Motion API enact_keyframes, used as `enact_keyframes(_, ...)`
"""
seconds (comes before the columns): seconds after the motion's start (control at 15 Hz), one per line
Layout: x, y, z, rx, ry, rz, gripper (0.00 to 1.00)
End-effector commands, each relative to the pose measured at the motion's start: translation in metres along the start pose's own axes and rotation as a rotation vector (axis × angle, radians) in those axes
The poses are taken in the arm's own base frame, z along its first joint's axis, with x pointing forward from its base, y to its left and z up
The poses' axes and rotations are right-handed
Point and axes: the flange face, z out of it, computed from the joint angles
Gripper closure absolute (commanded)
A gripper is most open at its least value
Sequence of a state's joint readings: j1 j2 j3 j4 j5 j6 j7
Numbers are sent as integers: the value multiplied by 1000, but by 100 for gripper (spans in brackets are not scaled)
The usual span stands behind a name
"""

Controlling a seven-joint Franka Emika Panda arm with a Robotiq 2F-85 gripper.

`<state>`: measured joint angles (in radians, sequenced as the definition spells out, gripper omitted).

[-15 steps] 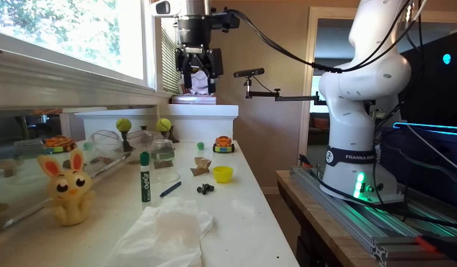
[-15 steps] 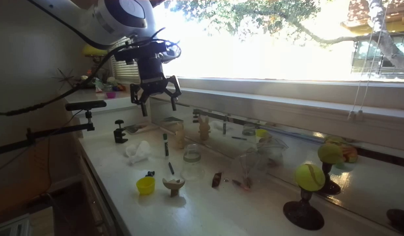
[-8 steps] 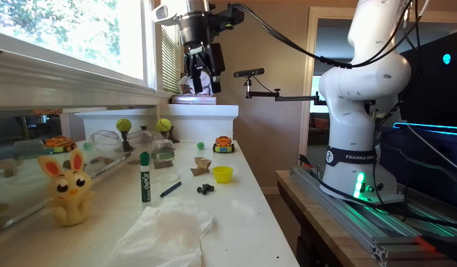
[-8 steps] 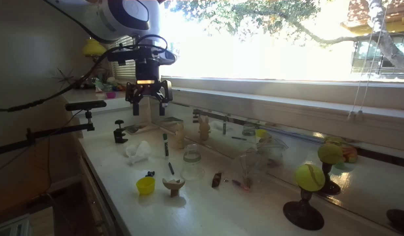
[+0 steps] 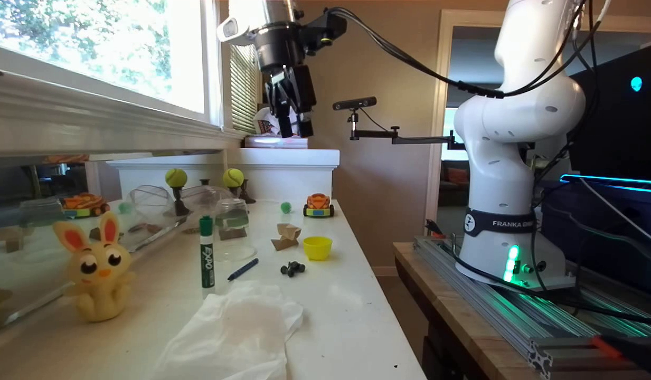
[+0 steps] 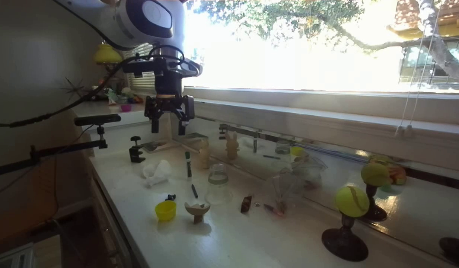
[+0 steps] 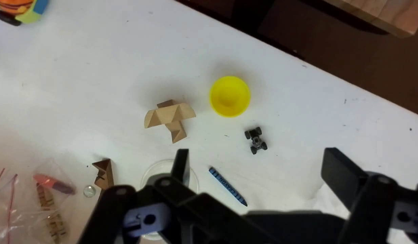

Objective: Put the cup upside down

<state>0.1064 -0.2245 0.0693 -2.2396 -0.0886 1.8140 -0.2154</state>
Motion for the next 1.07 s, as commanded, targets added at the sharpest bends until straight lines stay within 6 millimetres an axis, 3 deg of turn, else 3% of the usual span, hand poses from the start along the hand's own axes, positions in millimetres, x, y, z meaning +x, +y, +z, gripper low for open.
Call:
enact_keyframes(0.0,11,0,5,113,35,157,0)
enact_keyframes(0.53,25,-2,5,174,193,411,0)
enact_keyframes(0.93,19,-2,6,168,117,454,0)
enact_keyframes(1.0,25,0,9,164,144,423,0)
